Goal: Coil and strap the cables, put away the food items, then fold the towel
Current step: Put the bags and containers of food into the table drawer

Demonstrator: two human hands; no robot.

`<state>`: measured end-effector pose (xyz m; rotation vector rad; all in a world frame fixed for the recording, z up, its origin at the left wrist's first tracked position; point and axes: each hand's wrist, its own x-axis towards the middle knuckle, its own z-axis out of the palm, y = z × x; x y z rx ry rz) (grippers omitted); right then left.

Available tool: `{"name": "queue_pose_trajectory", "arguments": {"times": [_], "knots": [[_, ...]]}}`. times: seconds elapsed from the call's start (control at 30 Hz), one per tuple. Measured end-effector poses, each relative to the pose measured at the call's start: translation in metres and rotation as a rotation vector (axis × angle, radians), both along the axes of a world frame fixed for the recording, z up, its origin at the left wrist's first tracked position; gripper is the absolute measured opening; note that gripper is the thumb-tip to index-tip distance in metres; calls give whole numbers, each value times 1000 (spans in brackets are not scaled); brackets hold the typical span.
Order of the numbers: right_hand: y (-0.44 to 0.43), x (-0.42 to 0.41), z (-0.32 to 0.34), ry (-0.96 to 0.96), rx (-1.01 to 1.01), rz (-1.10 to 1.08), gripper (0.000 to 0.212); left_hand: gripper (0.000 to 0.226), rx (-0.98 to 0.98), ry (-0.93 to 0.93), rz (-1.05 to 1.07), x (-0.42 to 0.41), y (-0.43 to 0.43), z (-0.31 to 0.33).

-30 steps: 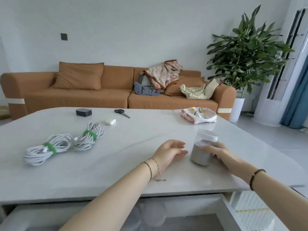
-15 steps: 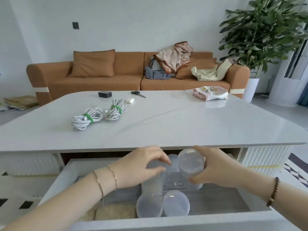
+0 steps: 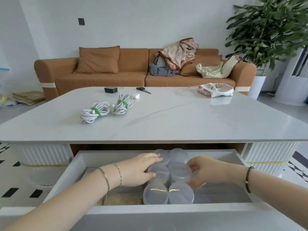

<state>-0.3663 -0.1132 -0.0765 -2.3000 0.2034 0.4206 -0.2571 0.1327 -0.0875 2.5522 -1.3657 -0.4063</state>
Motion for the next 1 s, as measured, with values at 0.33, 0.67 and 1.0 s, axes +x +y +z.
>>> {"name": "queue_pose_trajectory", "arguments": {"times": [0.33,0.67,1.0], "knots": [[17,1,28,-30,-180,-11,29,40,-84,-250,-44,-13,6,10],[64,124,67,-626,-136,80,24,45,-434,-764,472,92,50,38],[130,270,30,-660,-333,48,84,42,-236,-685,1006,191,82,39]]}}
